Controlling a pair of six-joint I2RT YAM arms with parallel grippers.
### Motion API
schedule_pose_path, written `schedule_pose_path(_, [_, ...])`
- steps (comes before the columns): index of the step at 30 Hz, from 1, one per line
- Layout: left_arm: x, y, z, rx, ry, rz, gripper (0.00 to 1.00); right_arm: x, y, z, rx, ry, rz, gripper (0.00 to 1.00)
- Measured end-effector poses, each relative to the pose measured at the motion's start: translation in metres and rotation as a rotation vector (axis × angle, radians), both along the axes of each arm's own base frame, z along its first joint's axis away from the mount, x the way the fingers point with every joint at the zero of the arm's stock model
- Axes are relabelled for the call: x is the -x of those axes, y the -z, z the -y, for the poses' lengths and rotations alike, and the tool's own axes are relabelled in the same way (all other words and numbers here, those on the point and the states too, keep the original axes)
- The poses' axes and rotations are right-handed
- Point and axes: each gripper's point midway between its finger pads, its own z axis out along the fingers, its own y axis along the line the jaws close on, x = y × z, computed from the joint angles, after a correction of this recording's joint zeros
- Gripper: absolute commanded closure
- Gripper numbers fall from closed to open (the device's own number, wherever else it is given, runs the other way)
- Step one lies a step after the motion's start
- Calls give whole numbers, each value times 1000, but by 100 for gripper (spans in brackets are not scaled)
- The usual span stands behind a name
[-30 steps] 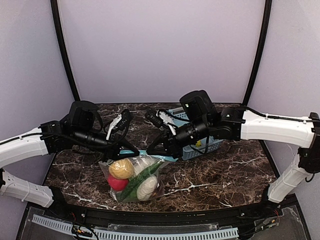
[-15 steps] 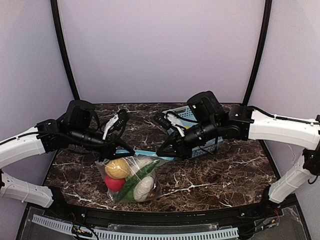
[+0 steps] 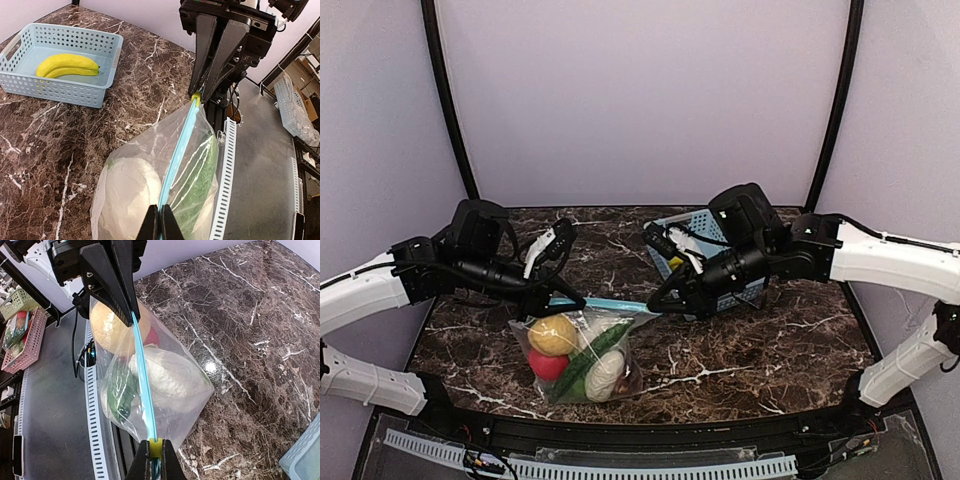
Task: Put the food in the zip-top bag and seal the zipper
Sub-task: Zip the zipper on the zipper food storage bag.
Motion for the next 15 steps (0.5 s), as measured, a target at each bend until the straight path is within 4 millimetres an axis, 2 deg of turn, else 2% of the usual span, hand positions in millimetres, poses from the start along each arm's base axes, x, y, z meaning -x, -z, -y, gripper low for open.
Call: schedule_pose_path(15, [-3,1,-2,-11,-18,5,99,-3,1,6,-2,24,8,100])
